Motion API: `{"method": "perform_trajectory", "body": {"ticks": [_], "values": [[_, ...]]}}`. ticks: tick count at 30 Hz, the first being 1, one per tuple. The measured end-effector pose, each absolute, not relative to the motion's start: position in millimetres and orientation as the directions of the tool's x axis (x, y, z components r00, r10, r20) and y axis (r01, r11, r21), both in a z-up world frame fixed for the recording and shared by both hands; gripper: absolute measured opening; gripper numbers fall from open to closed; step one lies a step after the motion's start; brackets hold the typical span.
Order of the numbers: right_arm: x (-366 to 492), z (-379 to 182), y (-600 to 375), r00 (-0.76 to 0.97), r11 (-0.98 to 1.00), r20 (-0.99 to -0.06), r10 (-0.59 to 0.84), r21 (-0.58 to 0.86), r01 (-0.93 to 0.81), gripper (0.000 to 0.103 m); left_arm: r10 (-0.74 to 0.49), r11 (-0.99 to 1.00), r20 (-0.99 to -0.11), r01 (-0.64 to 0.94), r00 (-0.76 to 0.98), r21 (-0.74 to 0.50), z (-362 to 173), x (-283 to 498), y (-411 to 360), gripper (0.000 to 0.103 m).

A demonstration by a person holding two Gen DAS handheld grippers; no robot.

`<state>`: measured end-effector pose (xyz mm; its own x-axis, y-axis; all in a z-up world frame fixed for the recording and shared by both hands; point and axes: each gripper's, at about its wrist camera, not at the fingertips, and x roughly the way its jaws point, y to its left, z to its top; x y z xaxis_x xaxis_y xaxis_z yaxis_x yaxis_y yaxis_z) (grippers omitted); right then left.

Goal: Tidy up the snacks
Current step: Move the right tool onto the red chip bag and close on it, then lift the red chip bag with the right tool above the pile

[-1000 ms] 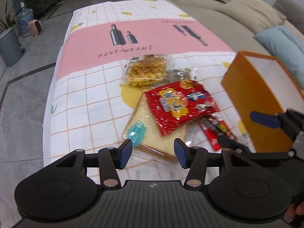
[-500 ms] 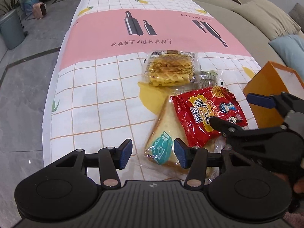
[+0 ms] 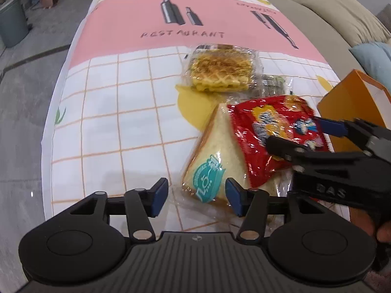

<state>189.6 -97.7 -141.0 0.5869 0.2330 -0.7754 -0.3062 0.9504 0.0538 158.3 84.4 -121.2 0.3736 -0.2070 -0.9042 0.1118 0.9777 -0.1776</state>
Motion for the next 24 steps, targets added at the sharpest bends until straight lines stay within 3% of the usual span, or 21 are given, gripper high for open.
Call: {"method": "perform_trajectory", "body": {"ticks": [5,7,9,16,17,18,19,21,24], "values": [[168,-122,-107,0.646,0.963,-0.738,0.195,0.020,-0.269,0.033,-0.222,0.968,-0.910,-0.031,0.350,-0.248,-123,152,96,0.067],[161,-119,-113,0.637,0.968,-0.747,0.188,0.033,-0.247,0.007,-0.244,0.954,-0.910,-0.086,0.336,-0.287,-125,147,98,0.067],[154,-121,-118,0.620,0.972,-0.763,0.184,0.046,-0.232,0.000,-0.279,0.934,-0.904,-0.128,0.323,-0.334,-130,142,98,0.067],[120,-128,-131,0.593,0.975,-0.781,0.195,0.088,-0.204,0.000,-0.305,0.916,-0.898,-0.158,0.318,-0.368,-141,138,88,0.067],[117,-127,-132,0.601,0.972,-0.772,0.210,0.098,-0.213,0.004,-0.303,0.918,-0.898,-0.155,0.319,-0.365,-141,138,86,0.067],[116,-126,-131,0.608,0.971,-0.765,0.214,0.100,-0.217,0.017,-0.300,0.920,-0.899,-0.153,0.319,-0.362,-140,139,86,0.067],[118,-126,-130,0.611,0.971,-0.763,0.213,0.095,-0.220,0.042,-0.298,0.921,-0.899,-0.151,0.320,-0.359,-139,139,85,0.067],[124,-125,-128,0.630,0.971,-0.747,0.213,0.090,-0.222,0.058,-0.290,0.926,-0.900,-0.141,0.325,-0.350,-136,139,84,0.067],[139,-124,-126,0.634,0.967,-0.735,0.239,0.122,-0.223,0.066,-0.263,0.939,-0.903,-0.127,0.341,-0.321,-132,137,84,0.066]]}}
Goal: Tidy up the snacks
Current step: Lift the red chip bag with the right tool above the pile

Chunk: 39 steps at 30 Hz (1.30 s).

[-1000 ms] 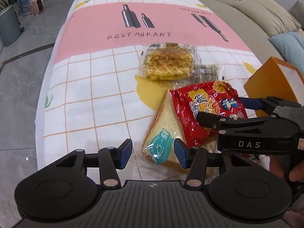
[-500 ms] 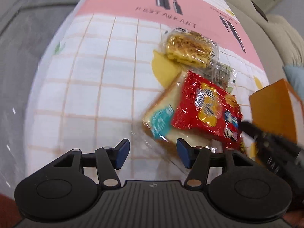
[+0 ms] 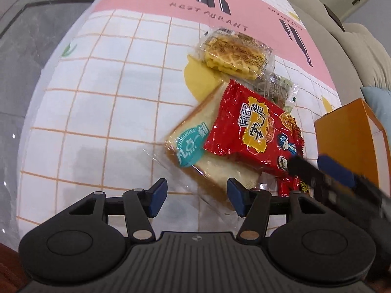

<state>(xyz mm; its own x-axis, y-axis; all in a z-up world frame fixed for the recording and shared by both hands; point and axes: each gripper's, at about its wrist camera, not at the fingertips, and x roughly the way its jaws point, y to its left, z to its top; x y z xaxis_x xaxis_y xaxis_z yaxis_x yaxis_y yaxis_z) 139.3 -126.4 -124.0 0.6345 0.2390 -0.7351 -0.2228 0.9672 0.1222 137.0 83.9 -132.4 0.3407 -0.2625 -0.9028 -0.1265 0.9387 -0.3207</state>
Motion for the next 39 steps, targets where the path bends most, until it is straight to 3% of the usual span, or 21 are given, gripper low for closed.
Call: {"method": "perform_trajectory", "body": {"ticks": [3,11,14,15,17,18,20,22,26,28,31,34,36,39], "values": [[160,-129,-128,0.630,0.960,-0.725,0.279,0.198,-0.198,0.079,-0.246,0.946,-0.906,-0.117,0.343,-0.301,-132,138,82,0.065],[198,-155,-122,0.551,0.920,-0.741,0.383,0.357,-0.160,0.084,-0.310,0.920,-0.893,-0.134,0.326,-0.369,-141,138,85,0.063],[196,-156,-116,0.556,0.922,-0.737,0.385,0.339,-0.189,0.079,-0.335,0.909,-0.887,-0.139,0.318,-0.394,-145,139,85,0.064],[195,-155,-116,0.559,0.921,-0.733,0.386,0.335,-0.198,0.065,-0.336,0.909,-0.887,-0.139,0.316,-0.394,-145,140,83,0.065],[191,-151,-116,0.552,0.908,-0.722,0.417,0.355,-0.221,0.058,-0.331,0.913,-0.888,-0.130,0.320,-0.387,-145,140,80,0.066],[188,-148,-115,0.555,0.912,-0.724,0.409,0.341,-0.226,0.045,-0.330,0.914,-0.888,-0.126,0.320,-0.385,-145,141,79,0.066],[180,-139,-118,0.572,0.908,-0.705,0.418,0.342,-0.242,0.034,-0.331,0.914,-0.887,-0.123,0.322,-0.386,-145,141,78,0.068],[172,-130,-123,0.590,0.916,-0.701,0.401,0.328,-0.233,0.033,-0.333,0.914,-0.885,-0.121,0.325,-0.388,-145,141,77,0.071],[144,-112,-139,0.669,0.950,-0.675,0.312,0.239,-0.203,0.027,-0.341,0.909,-0.878,-0.119,0.336,-0.399,-146,144,71,0.087],[134,-110,-148,0.684,0.965,-0.681,0.262,0.206,-0.165,0.027,-0.330,0.913,-0.878,-0.120,0.348,-0.391,-146,145,65,0.087],[123,-113,-158,0.686,0.975,-0.694,0.220,0.177,-0.134,0.027,-0.271,0.942,-0.893,-0.092,0.361,-0.323,-144,144,53,0.077],[119,-115,-165,0.682,0.978,-0.701,0.207,0.176,-0.116,0.027,-0.273,0.943,-0.886,-0.079,0.376,-0.324,-141,140,52,0.057],[117,-114,-167,0.679,0.980,-0.708,0.195,0.168,-0.107,0.026,-0.263,0.944,-0.882,-0.085,0.391,-0.320,-137,139,54,0.031],[111,-113,-168,0.682,0.982,-0.707,0.189,0.156,-0.110,0.026,-0.246,0.949,-0.877,-0.080,0.413,-0.304,-127,136,56,0.009]]}}
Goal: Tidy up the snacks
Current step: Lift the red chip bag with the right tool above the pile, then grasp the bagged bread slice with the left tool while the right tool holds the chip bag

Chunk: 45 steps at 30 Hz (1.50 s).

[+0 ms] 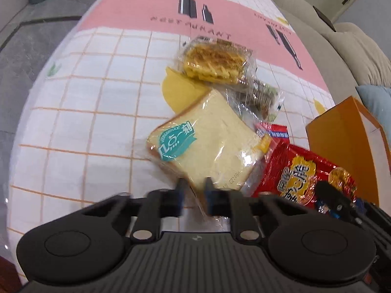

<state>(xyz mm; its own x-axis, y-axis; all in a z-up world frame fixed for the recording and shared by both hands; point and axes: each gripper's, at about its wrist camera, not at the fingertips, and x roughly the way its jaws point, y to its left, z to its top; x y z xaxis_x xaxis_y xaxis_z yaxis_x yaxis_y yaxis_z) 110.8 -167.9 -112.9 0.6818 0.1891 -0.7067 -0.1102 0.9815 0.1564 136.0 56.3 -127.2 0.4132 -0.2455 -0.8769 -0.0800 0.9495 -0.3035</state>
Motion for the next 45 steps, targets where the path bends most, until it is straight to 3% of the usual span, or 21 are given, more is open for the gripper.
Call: {"method": "perform_trajectory", "body": {"ticks": [16,21,25,29,31,35,45], "values": [[66,-82,-163,0.704,0.972,-0.671,0.232,0.179,-0.149,0.026,-0.203,0.979,-0.862,0.112,0.463,-0.170,-48,83,40,0.000],[48,-71,-160,0.692,0.964,-0.672,0.264,0.200,-0.174,0.025,-0.265,0.961,-0.841,0.203,0.472,-0.189,-27,72,22,0.000],[39,-71,-161,0.677,0.959,-0.680,0.280,0.223,-0.173,0.025,-0.307,0.944,-0.846,0.250,0.436,-0.214,-36,81,-1,0.000],[34,-71,-166,0.688,0.968,-0.682,0.247,0.198,-0.152,0.025,-0.259,0.954,-0.866,0.251,0.427,-0.161,-46,81,-14,0.000],[33,-72,-171,0.692,0.968,-0.678,0.250,0.203,-0.150,0.025,-0.245,0.957,-0.877,0.247,0.414,-0.151,-49,80,-10,0.004],[36,-78,-177,0.689,0.961,-0.675,0.264,0.247,-0.126,0.024,-0.183,0.974,-0.890,0.201,0.417,-0.106,-55,75,8,0.035],[47,-76,-166,0.729,0.929,-0.597,0.336,0.337,-0.152,0.022,-0.074,0.989,-0.911,-0.088,0.407,-0.120,-88,55,66,0.050]]}}
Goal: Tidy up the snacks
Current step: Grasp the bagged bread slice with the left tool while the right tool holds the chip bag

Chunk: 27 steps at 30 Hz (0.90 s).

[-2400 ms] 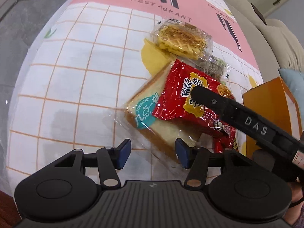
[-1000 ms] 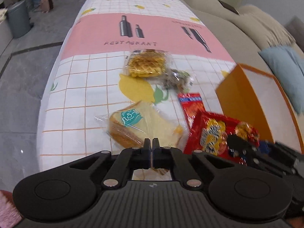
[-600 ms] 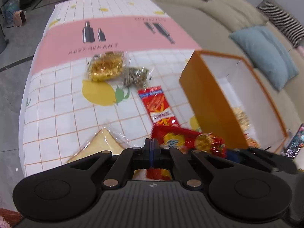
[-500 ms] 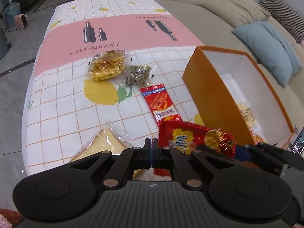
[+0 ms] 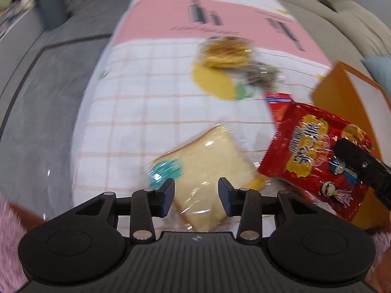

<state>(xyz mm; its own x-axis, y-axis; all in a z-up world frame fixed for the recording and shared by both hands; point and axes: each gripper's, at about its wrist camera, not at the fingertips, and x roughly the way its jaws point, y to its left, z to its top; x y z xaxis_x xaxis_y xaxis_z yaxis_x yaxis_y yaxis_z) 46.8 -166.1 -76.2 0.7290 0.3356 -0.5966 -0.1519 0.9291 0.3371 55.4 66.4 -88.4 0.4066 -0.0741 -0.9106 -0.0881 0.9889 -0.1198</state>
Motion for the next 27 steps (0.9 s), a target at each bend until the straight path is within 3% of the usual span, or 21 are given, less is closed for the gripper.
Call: {"method": "perform_trajectory", "body": {"ticks": [4,7,18,20,23,27], "values": [[56,-92,-160,0.694,0.925,-0.632,0.343,0.357,-0.132,0.022,-0.035,0.976,-0.929,-0.187,0.369,-0.111,-103,50,83,0.059],[58,-101,-155,0.682,0.953,-0.675,0.282,0.280,-0.116,0.022,-0.074,0.968,-0.943,-0.205,0.325,-0.147,-118,49,88,0.059],[61,-114,-156,0.670,0.960,-0.696,0.260,0.260,-0.103,0.022,-0.243,0.906,-0.918,-0.266,0.313,-0.330,-143,50,100,0.075],[62,-115,-156,0.668,0.960,-0.697,0.259,0.260,-0.100,0.022,-0.245,0.911,-0.916,-0.247,0.319,-0.330,-143,52,94,0.077],[62,-116,-156,0.667,0.960,-0.698,0.259,0.263,-0.098,0.022,-0.233,0.927,-0.916,-0.210,0.328,-0.311,-143,53,81,0.091],[62,-116,-156,0.667,0.961,-0.700,0.257,0.258,-0.100,0.023,-0.196,0.952,-0.919,-0.160,0.343,-0.263,-143,52,70,0.093]]}}
